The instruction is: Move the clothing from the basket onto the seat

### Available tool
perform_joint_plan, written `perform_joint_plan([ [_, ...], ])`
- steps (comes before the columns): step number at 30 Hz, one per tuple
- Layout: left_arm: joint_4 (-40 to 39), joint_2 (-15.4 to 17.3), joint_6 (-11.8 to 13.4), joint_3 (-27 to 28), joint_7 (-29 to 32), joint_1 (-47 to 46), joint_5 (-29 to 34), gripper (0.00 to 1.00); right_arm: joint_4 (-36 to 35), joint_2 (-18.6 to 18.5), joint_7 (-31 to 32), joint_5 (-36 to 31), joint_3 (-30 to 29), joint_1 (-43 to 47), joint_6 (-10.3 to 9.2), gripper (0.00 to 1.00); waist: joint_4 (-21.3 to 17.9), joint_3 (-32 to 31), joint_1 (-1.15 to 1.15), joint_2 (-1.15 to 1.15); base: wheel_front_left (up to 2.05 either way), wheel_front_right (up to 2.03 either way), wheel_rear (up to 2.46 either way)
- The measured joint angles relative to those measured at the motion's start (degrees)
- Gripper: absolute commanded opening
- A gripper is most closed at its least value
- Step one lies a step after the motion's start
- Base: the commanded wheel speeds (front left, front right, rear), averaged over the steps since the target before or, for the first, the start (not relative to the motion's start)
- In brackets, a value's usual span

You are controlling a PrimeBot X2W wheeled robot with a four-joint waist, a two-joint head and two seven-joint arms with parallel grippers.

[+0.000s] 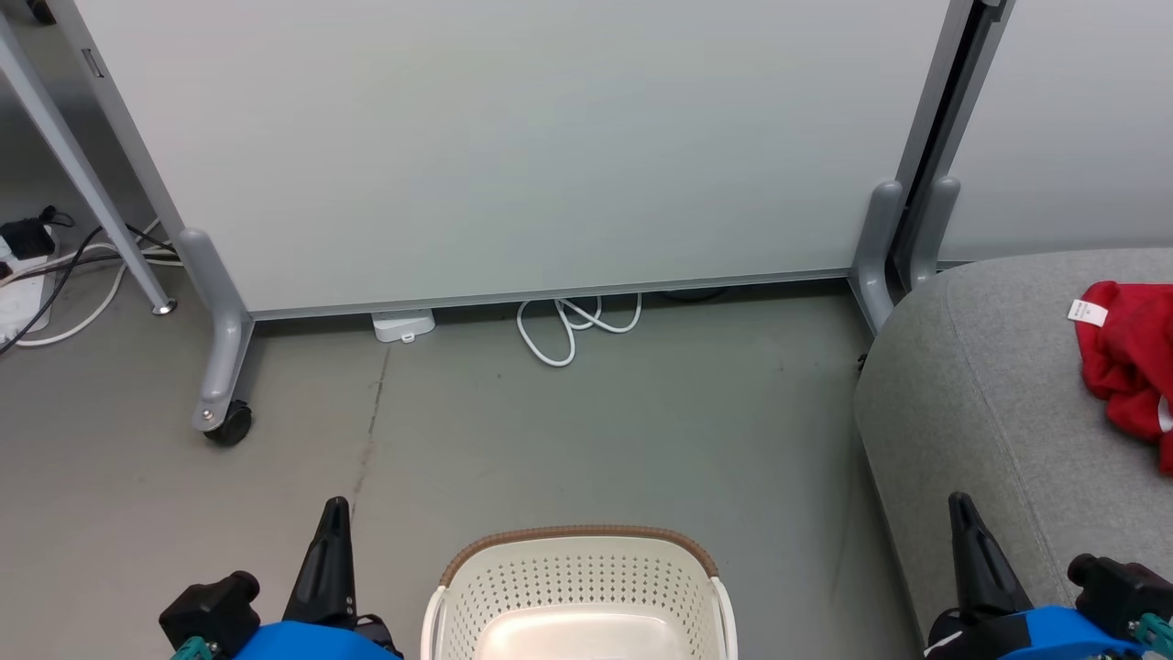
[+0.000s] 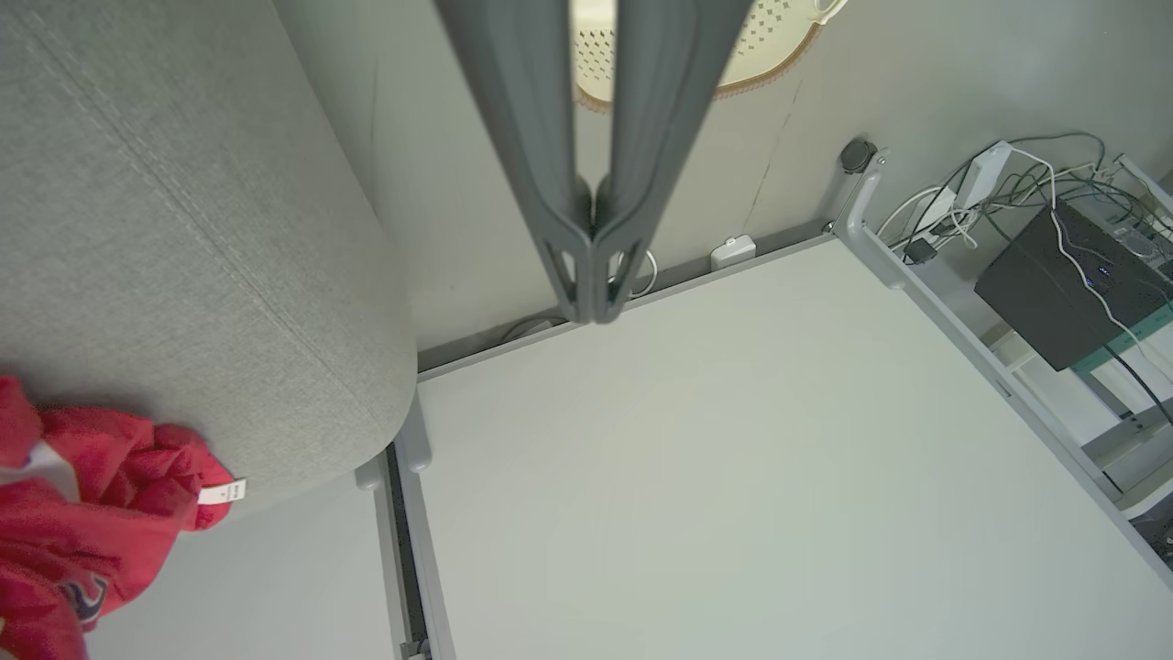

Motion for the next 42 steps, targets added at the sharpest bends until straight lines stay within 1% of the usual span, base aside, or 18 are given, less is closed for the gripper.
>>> perform_joint_plan([
  [20, -0.6, 0.1, 0.0, 2.3, 4.3, -1.7, -17.9, 0.0, -0.7, 0.0, 4.4, 18.4, -0.5, -1.4, -0.01, 0.0, -0.7, 0.4, 0.0, 0.0, 0.0, 0.0, 0.0],
  [42, -1.3, 0.1, 0.0, 4.7, 8.3, -3.5, -33.3, 0.0, -1.1, 0.0, 8.5, 34.4, -1.1, -2.8, -0.01, 0.0, -1.5, 0.8, 0.0, 0.0, 0.0, 0.0, 0.0],
])
